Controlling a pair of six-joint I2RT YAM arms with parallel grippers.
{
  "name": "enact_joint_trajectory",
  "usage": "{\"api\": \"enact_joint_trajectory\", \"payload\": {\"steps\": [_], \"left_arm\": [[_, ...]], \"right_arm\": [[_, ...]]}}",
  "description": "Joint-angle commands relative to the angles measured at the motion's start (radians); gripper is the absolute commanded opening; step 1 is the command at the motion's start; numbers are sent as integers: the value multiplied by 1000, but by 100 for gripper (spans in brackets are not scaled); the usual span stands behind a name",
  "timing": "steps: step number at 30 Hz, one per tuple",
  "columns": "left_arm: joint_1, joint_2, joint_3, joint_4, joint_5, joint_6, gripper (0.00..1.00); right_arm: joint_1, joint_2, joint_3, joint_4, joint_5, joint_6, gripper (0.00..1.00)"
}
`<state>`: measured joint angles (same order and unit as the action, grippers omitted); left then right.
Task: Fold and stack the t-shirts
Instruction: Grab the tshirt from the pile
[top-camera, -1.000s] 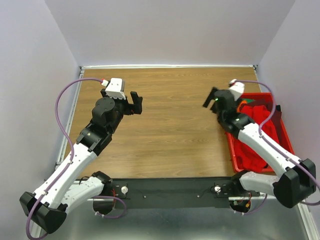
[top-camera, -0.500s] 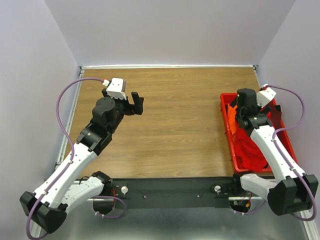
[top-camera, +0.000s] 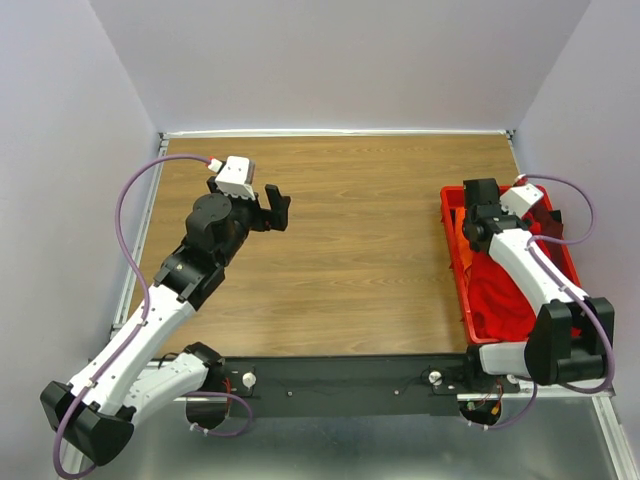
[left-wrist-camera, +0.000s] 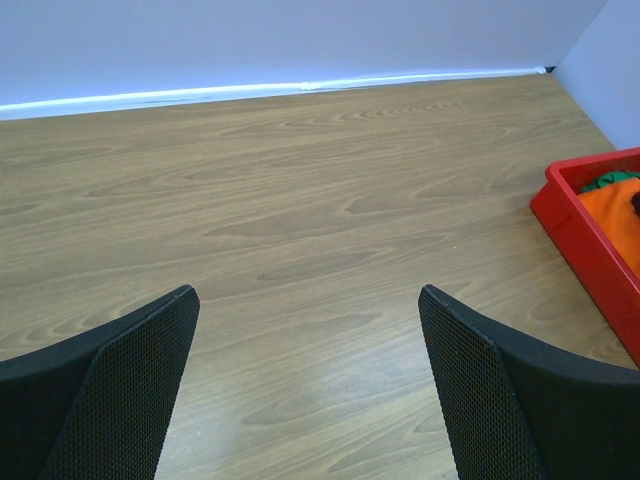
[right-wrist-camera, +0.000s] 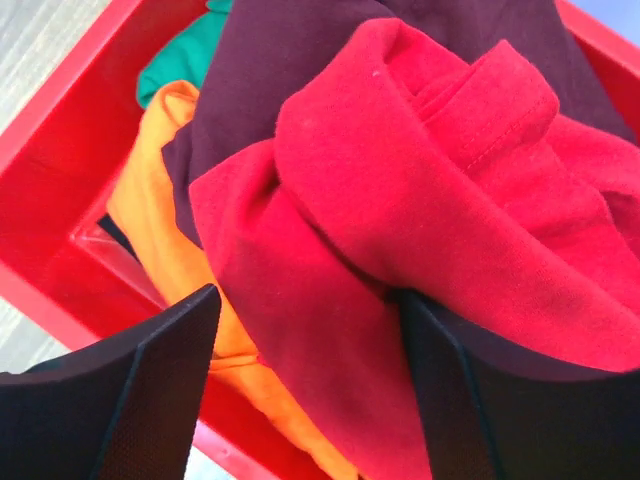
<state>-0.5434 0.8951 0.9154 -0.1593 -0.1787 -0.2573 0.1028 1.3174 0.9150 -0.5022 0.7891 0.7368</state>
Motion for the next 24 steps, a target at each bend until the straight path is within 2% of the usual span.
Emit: {"api": "enact_joint_trajectory", "payload": {"steps": [1,3,4,6,7,13,18,21,24], "left_arm": [[2,10,13,9,35,4,98],[2,10,13,7,35,4,98],[2,10,13,7,35,4,98],[2,8,13,7,33,4,98],[2,8,13,7,31,4,98],[3,4,13,4,19,3,98],[10,-7,14,4,10,3,98],[16,-15,14,4,-2,1,98],[28,-21,14,3,-33,-3,98]], "right_arm": [[-12,2,2,-24,30,62,62],[-12,-10,18,-22,22,50,47],[-12,-10,25,-24,21,41,32],[-11,-12,45,-24,12,4,14],[-11,-20,64,-24,-2,-10,1],[-12,-73,179,-24,-187,-135,1],[6,-64,370,-19,-451,-223,0],[105,18,485,-10,-433,-266,0],[263,100,678,-12,-378,-304,0]]}}
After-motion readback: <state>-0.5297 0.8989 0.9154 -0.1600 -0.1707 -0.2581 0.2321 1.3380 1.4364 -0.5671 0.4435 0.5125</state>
